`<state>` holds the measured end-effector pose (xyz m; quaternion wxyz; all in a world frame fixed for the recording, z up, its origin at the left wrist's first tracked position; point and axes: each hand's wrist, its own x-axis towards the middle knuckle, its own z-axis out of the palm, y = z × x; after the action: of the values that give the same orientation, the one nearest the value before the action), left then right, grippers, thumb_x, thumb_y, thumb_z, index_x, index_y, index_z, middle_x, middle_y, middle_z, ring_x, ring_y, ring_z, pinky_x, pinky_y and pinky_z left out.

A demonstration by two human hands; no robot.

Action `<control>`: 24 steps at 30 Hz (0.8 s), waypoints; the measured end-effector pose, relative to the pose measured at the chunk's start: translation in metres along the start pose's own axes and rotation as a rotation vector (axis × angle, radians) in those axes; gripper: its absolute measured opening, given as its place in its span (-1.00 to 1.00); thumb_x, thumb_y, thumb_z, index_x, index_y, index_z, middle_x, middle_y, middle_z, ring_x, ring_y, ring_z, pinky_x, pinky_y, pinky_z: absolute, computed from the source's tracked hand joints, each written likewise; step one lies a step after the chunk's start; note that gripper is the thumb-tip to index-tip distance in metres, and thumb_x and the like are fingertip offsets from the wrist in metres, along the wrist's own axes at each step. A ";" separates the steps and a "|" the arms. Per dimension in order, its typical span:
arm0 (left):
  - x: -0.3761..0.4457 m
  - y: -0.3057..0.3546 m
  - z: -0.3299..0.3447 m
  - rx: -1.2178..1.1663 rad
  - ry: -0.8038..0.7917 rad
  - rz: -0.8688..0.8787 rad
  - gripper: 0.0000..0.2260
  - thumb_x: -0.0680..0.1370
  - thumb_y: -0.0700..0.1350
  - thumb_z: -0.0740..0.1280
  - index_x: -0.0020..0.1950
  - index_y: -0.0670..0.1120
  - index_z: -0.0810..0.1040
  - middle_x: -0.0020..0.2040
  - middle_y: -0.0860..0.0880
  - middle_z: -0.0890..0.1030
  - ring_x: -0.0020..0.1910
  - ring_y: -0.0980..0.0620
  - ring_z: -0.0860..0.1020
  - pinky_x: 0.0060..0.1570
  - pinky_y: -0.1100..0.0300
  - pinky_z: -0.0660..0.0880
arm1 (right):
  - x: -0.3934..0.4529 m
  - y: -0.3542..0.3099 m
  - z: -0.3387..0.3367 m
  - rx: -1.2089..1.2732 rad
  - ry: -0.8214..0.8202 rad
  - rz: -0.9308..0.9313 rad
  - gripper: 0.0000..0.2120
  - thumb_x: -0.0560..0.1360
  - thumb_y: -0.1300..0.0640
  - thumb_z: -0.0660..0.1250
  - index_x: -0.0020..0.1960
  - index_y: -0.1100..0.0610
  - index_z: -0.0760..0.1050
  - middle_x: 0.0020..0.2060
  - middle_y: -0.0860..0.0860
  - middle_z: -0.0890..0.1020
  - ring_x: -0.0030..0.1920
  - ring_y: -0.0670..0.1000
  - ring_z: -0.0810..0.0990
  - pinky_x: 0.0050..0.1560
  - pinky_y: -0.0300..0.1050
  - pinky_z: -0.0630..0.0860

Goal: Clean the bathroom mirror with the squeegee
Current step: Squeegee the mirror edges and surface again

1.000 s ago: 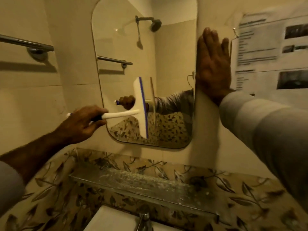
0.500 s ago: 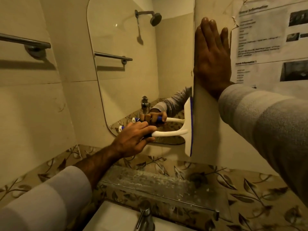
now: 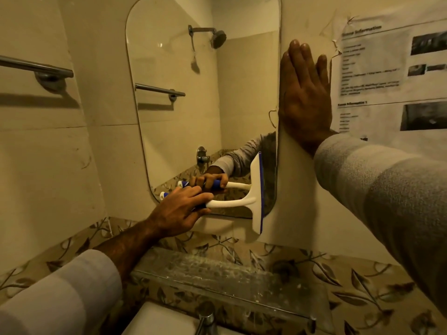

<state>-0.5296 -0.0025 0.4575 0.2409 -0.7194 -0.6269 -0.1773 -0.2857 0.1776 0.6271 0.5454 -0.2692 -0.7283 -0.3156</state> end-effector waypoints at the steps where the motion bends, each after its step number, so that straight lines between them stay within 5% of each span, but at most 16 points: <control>1: -0.003 -0.003 -0.002 0.003 -0.001 0.007 -0.65 0.56 0.12 0.17 0.25 0.01 0.53 -0.05 -0.02 0.56 -0.11 -0.02 0.50 -0.12 -0.04 0.47 | 0.000 0.000 0.000 0.006 0.008 -0.002 -0.41 0.61 0.20 0.06 0.61 0.22 -0.01 0.60 0.17 0.01 0.60 0.17 -0.06 0.59 0.17 -0.12; 7: -0.039 -0.047 -0.019 0.069 -0.009 -0.023 -0.73 0.54 0.10 0.21 0.18 0.04 0.50 -0.08 0.01 0.54 -0.15 0.06 0.46 -0.17 0.12 0.38 | -0.001 -0.001 0.004 0.061 0.046 -0.011 -0.39 0.60 0.21 0.12 0.60 0.23 0.01 0.59 0.18 0.04 0.60 0.19 -0.04 0.59 0.19 -0.11; 24: -0.136 -0.154 -0.080 0.270 -0.106 -0.378 -0.56 0.52 0.24 0.07 0.19 0.03 0.54 -0.14 0.10 0.48 -0.21 0.06 0.45 -0.17 0.07 0.37 | 0.000 0.010 0.021 0.101 0.081 -0.010 -0.36 0.63 0.07 0.15 0.61 0.16 -0.04 0.60 0.14 0.01 0.61 0.15 -0.07 0.58 0.23 -0.11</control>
<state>-0.6986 -0.1437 0.4663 0.2642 -0.5589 -0.7802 -0.0960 -0.2910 0.2001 0.6250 0.5857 -0.2247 -0.7220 -0.2920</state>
